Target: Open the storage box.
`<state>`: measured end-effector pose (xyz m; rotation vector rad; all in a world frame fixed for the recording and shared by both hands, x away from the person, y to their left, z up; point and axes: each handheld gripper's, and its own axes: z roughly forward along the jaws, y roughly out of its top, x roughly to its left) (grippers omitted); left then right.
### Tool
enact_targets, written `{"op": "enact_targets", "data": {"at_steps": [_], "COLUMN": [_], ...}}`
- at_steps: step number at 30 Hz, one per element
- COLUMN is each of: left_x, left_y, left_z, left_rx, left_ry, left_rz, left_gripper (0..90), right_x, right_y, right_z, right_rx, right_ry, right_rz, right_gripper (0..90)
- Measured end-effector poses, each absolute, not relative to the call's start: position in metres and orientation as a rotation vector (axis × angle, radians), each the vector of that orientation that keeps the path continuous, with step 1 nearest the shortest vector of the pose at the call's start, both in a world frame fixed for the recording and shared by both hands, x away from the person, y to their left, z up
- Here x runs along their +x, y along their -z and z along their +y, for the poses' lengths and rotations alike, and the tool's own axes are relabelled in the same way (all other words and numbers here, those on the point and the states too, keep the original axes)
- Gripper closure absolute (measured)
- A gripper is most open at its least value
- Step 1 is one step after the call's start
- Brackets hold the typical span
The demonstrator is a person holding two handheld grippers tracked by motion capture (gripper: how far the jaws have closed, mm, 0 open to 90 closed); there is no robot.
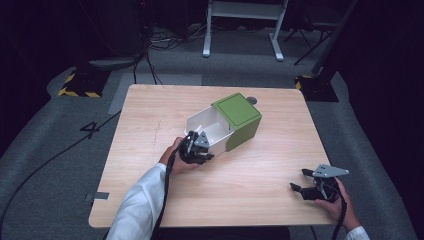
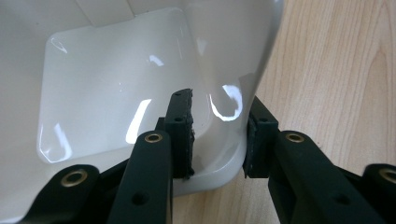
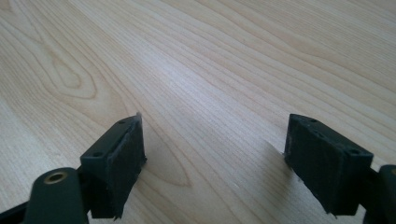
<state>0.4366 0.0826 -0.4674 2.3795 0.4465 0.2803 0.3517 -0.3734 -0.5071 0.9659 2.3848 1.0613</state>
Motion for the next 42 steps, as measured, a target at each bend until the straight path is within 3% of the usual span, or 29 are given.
{"op": "enact_targets", "data": {"at_steps": [30, 34, 38, 39, 40, 42], "left_x": [0.43, 0.43, 0.429, 0.428, 0.428, 0.426], "left_y": [0.472, 0.471, 0.469, 0.468, 0.466, 0.464], "left_z": [0.093, 0.095, 0.096, 0.096, 0.095, 0.094], "left_rx": [2.413, 2.411, 2.392, 2.391, 2.393, 2.388], "left_ry": [-0.279, -0.283, -0.277, -0.276, -0.281, -0.296], "left_rz": [0.46, 0.473, 0.467, 0.461, 0.465, 0.481], "left_gripper": [72.2, 68.4, 58.9, 55.4, 44.9, 40.8], "right_x": [0.351, 0.352, 0.351, 0.351, 0.352, 0.352], "right_y": [0.507, 0.507, 0.507, 0.507, 0.507, 0.507], "right_z": [-0.373, -0.373, -0.373, -0.373, -0.373, -0.373], "right_rx": [0.962, 0.964, 0.962, 0.963, 0.964, 0.964], "right_ry": [-1.06, -1.061, -1.06, -1.06, -1.061, -1.061], "right_rz": [2.382, 2.384, 2.383, 2.383, 2.384, 2.384], "right_gripper": [20.2, 20.2, 20.2, 20.2, 20.2, 20.2]}}
